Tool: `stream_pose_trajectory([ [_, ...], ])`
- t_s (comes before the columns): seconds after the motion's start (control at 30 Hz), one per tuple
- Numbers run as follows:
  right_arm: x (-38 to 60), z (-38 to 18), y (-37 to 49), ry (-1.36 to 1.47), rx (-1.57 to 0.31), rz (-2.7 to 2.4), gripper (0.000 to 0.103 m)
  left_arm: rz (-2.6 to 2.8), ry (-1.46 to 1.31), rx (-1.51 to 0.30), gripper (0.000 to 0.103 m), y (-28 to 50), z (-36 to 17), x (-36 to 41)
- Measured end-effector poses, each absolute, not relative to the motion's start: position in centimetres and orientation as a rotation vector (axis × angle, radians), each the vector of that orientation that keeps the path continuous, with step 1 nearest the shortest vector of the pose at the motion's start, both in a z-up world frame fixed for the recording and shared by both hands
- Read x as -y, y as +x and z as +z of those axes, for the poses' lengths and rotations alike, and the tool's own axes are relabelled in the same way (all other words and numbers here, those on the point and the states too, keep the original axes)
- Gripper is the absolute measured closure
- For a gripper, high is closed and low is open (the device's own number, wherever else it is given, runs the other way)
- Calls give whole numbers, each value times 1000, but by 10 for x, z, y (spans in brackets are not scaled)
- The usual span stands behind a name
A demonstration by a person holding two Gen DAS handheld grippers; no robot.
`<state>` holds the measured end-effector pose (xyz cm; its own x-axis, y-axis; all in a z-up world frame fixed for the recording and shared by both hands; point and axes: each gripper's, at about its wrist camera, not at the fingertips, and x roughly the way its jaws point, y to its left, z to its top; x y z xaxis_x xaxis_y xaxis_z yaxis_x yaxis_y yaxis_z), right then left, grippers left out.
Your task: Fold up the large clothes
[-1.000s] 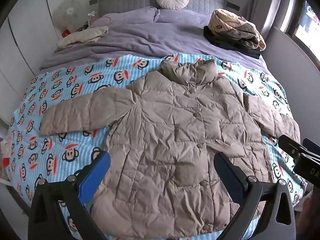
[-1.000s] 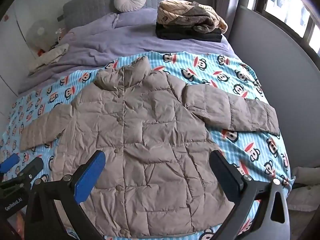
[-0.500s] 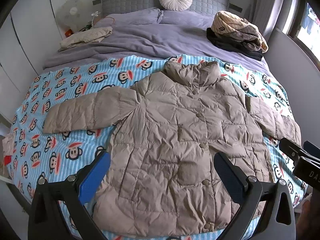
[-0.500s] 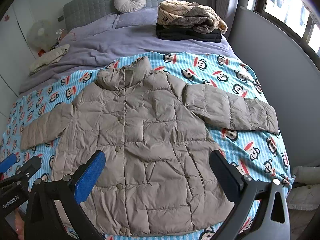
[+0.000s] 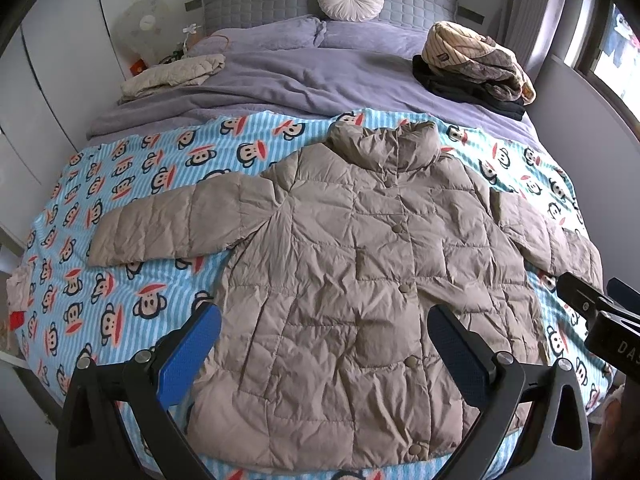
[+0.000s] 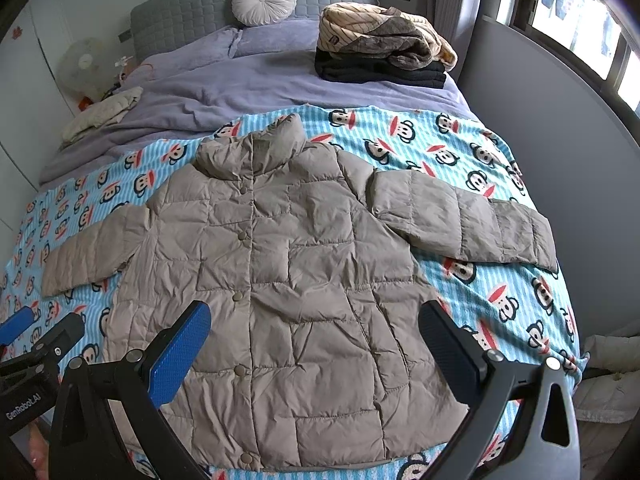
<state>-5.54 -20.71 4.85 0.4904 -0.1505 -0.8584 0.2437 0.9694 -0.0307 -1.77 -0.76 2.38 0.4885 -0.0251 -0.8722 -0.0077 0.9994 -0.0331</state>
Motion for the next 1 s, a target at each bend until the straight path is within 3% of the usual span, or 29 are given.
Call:
stream_pose_trajectory([
  [1.0, 205, 46, -54, 98, -1032, -242, 0, 3, -22, -1072, 0, -20, 20, 4],
])
